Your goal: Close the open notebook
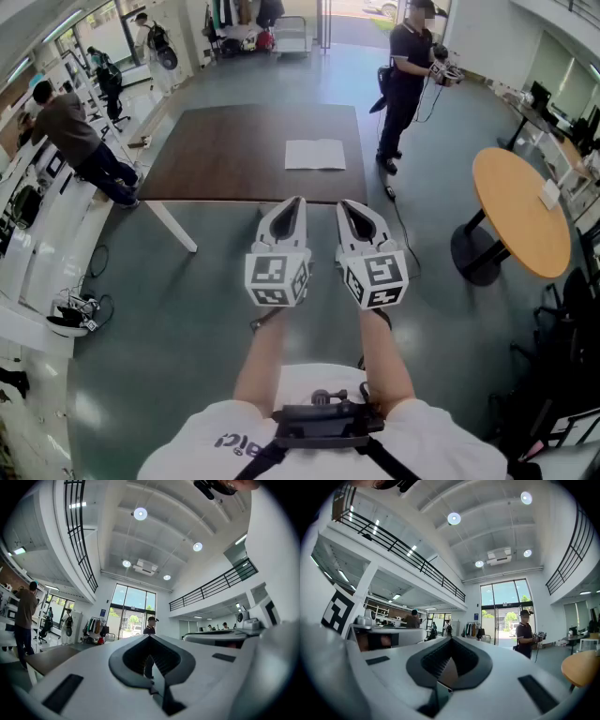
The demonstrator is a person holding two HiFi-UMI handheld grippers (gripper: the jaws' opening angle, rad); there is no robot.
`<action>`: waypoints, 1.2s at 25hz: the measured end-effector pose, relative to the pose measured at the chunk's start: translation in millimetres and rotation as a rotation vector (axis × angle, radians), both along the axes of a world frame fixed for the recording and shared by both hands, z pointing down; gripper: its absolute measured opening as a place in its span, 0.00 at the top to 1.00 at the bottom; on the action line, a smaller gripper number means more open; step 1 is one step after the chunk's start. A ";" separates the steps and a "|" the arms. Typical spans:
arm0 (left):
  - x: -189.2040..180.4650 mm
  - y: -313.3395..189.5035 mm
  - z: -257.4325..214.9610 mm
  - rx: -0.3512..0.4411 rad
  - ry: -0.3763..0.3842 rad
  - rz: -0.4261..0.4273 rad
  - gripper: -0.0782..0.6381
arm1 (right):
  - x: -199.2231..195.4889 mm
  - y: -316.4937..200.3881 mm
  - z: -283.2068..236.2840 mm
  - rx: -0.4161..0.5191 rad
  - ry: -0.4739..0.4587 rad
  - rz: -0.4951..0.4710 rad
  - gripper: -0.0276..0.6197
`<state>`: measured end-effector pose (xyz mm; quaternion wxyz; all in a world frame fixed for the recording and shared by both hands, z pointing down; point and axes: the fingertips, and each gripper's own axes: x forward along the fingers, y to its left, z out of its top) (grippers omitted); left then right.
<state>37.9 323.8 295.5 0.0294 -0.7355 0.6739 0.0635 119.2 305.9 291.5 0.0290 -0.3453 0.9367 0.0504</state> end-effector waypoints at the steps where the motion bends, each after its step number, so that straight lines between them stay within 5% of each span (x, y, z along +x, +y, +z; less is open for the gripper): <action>1: 4.5 -4.6 1.0 0.002 0.002 0.002 0.88 | 4.2 -4.4 2.0 -0.004 -0.003 0.003 0.95; 11: 35.9 -40.9 24.7 -0.031 0.020 -0.039 0.88 | 45.6 -50.0 14.4 -0.036 -0.039 0.011 0.95; 18: 20.3 -68.1 42.1 -0.052 0.047 -0.067 0.88 | 34.5 -82.2 35.8 -0.070 -0.033 -0.005 0.95; 30: -38.2 -246.1 24.2 -0.028 0.029 0.047 0.88 | -37.1 -230.7 25.9 -0.057 -0.032 0.041 0.95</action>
